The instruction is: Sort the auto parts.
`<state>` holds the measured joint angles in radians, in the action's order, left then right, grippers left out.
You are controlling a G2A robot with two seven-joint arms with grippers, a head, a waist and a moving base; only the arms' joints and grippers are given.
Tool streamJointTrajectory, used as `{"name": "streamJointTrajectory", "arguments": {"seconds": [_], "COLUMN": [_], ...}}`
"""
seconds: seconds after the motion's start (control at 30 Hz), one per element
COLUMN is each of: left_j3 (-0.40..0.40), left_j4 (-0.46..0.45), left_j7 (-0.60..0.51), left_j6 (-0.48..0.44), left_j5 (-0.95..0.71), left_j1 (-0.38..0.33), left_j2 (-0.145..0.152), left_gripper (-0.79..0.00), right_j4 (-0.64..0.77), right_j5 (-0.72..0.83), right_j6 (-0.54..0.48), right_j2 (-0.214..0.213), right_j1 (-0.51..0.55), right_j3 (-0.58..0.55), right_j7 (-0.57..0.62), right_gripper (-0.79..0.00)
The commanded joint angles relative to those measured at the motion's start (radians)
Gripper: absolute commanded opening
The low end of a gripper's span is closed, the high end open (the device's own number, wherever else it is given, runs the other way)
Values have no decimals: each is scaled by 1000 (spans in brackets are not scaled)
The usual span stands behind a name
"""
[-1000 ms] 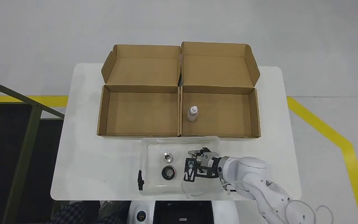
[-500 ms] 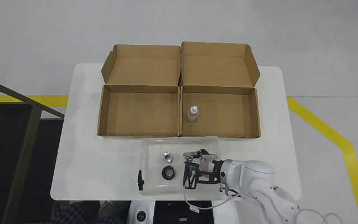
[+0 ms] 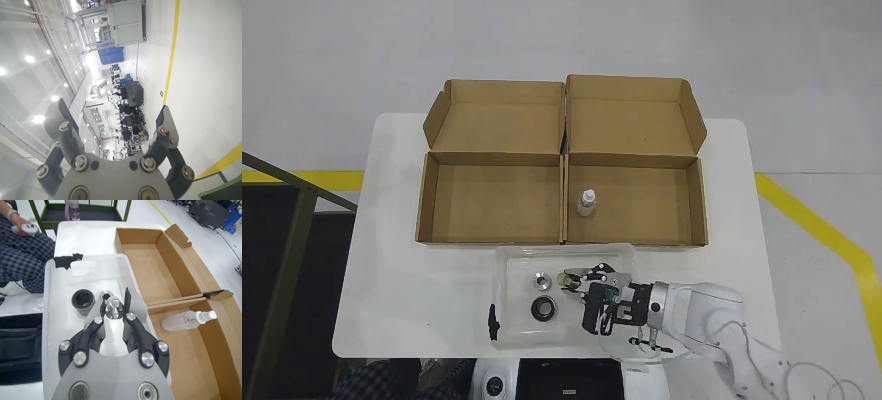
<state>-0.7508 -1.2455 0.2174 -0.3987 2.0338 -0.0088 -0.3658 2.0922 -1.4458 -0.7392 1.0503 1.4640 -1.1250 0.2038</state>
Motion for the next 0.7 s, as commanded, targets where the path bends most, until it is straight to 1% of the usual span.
{"name": "streamJointTrajectory", "arguments": {"seconds": [0.0, 0.27, 0.67], "left_j3": [0, 0, 0], "left_j4": [0, 0, 0], "left_j7": [0, 0, 0], "left_j6": [0, 0, 0], "left_j5": [0, 0, 0], "left_j1": [0, 0, 0], "left_j2": [0, 0, 0], "left_gripper": [0, 0, 0], "right_j4": [0, 5, 8], "right_j5": [35, 183, 364], "right_j6": [6, 22, 15], "right_j2": [0, -2, -4], "right_j1": [2, 3, -12], "right_j3": [-14, -72, -135], "right_j7": [-24, -103, -149], "right_gripper": [-785, -785, -785]}}
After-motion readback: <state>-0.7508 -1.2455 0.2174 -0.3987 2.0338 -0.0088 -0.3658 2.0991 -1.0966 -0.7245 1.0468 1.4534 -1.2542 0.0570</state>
